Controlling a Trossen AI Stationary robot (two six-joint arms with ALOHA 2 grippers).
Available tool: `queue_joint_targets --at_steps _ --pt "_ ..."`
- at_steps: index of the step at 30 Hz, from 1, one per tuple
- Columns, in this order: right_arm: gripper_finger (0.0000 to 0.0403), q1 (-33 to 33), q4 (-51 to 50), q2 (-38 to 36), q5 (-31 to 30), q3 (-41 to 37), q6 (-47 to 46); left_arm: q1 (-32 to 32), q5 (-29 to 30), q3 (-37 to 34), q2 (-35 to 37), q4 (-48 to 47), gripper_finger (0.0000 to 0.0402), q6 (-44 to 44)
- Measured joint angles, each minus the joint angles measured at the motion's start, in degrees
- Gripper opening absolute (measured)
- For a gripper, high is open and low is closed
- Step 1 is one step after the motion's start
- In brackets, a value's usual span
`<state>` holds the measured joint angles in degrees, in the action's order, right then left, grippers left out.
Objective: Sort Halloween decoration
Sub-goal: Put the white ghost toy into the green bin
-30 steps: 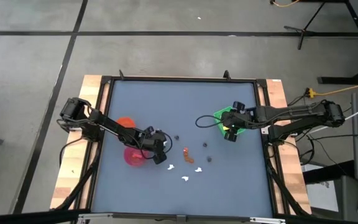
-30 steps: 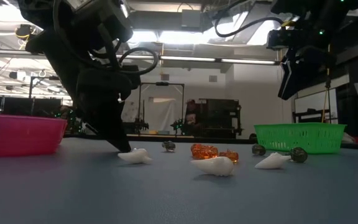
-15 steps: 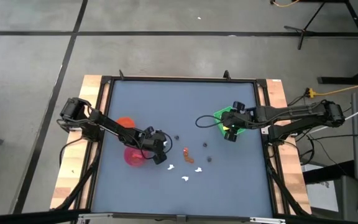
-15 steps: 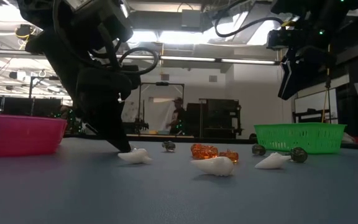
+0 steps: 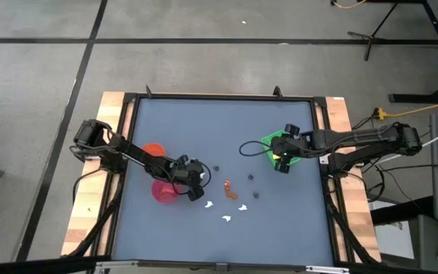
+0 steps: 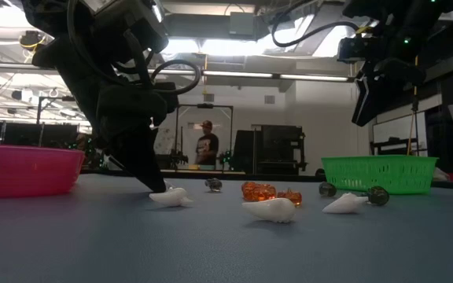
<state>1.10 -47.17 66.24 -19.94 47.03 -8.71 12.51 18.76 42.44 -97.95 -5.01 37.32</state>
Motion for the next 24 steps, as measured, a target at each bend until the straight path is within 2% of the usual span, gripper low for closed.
queue_joint_targets --at_steps 12,24 --pt "0.0191 0.01 -0.01 0.01 0.01 0.00 0.00 0.00 -0.13 0.00 0.00 0.23 0.0036 0.02" --pt "0.0191 0.01 0.01 0.02 -0.01 0.00 0.01 0.00 -0.09 0.00 0.00 1.00 0.0031 0.00"
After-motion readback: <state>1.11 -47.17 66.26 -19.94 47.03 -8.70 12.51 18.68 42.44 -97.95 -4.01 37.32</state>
